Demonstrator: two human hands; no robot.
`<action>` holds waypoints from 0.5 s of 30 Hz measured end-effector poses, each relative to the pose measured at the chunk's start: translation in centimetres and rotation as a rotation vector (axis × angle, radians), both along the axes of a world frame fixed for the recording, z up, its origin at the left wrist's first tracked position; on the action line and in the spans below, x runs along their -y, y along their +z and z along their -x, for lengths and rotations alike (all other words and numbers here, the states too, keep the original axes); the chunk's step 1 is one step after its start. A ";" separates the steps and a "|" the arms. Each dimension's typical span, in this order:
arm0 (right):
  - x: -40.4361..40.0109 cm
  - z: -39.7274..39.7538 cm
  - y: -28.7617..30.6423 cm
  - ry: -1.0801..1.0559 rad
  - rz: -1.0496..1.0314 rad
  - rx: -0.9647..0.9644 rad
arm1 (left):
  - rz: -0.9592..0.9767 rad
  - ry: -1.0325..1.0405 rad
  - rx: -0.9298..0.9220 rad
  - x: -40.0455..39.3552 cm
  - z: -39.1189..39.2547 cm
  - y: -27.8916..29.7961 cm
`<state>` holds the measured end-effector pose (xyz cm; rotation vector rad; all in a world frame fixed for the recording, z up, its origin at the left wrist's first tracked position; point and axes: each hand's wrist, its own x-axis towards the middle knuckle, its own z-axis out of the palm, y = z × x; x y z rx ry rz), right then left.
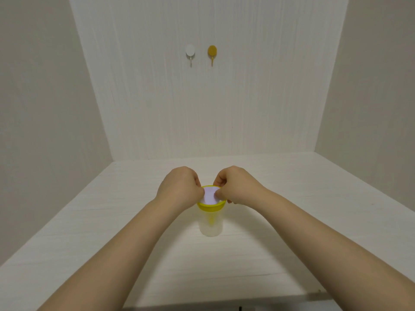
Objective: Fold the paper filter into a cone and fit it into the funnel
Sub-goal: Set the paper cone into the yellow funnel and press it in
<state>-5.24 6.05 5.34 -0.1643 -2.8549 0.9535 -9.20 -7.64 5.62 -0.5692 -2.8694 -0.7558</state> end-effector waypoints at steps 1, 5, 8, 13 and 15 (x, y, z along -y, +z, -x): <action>0.0 0.0 0.0 0.004 0.000 -0.006 | 0.006 -0.002 0.014 0.0 0.1 0.1; 0.1 0.0 0.1 0.003 -0.003 -0.015 | 0.019 -0.032 0.033 0.0 0.2 0.1; 0.1 0.1 0.0 -0.002 -0.005 -0.020 | -0.009 -0.082 0.027 0.0 0.1 0.0; 0.2 0.1 0.0 0.006 -0.025 -0.024 | 0.015 -0.118 0.080 -0.3 0.2 0.0; 0.4 0.2 0.2 0.010 -0.044 -0.020 | 0.093 -0.118 0.131 -0.6 0.2 0.4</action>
